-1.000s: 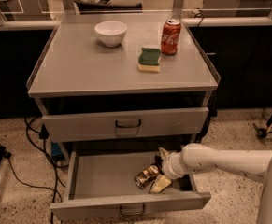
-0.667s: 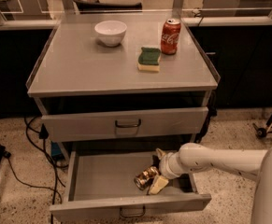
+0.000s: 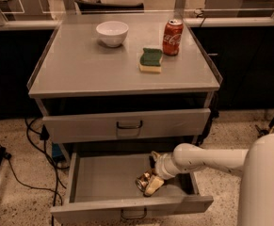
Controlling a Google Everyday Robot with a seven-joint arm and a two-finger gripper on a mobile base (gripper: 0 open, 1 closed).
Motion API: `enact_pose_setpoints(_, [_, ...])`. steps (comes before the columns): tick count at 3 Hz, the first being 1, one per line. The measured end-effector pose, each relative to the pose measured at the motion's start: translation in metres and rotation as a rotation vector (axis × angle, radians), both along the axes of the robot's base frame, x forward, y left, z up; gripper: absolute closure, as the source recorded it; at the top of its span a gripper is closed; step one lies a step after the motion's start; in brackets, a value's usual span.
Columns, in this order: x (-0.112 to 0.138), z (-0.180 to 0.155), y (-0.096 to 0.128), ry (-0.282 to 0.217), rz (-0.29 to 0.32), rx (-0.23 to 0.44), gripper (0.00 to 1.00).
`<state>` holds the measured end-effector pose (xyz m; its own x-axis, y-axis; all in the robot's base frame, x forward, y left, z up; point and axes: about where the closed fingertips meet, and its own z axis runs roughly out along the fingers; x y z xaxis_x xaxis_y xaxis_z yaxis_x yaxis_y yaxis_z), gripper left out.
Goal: Pick orange can from middle drawer and place on counter
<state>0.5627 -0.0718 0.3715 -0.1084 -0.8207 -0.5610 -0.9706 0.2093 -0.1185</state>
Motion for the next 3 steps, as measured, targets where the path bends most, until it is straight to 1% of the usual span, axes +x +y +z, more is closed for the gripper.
enact_pose_setpoints(1, [0.0014,-0.0122,0.0044,0.021,0.009,-0.004,0.08])
enact_pose_setpoints(2, [-0.0002,-0.0177,0.0063,0.036,0.024,-0.013,0.24])
enact_pose_setpoints(3, [-0.0024,-0.0183,0.0058,0.047,0.029,-0.020,0.47])
